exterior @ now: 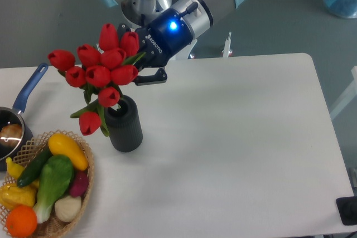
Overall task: Insert the flowers into the vase
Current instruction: 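Lower the tulip stems into the black vase opening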
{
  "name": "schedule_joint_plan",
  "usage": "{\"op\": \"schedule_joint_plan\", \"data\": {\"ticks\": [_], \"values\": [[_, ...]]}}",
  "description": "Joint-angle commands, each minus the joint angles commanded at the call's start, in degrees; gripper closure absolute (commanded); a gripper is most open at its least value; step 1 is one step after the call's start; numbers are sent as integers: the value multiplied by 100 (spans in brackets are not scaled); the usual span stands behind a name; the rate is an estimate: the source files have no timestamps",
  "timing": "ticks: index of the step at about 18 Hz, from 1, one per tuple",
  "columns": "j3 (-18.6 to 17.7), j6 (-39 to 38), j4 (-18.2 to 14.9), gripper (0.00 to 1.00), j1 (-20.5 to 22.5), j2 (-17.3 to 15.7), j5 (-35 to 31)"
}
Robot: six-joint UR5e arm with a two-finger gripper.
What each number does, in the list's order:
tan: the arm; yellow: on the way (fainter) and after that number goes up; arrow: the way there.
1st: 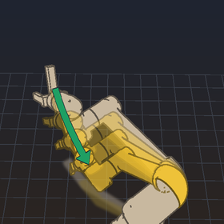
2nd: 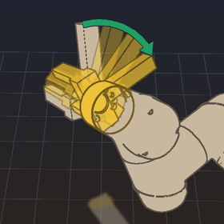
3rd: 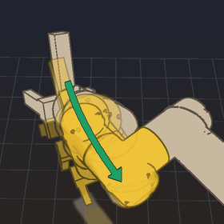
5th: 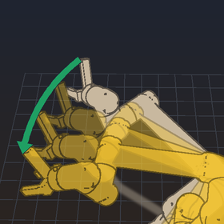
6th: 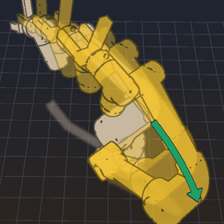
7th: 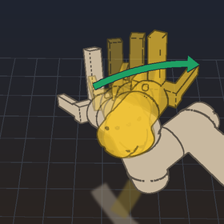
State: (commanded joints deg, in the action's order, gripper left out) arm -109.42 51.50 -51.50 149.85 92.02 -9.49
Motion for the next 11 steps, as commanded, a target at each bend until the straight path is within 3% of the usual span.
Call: {"op": "schedule_joint_plan", "data": {"ticks": [11], "values": [[-53,132,0,77,18,44,-9]]}}
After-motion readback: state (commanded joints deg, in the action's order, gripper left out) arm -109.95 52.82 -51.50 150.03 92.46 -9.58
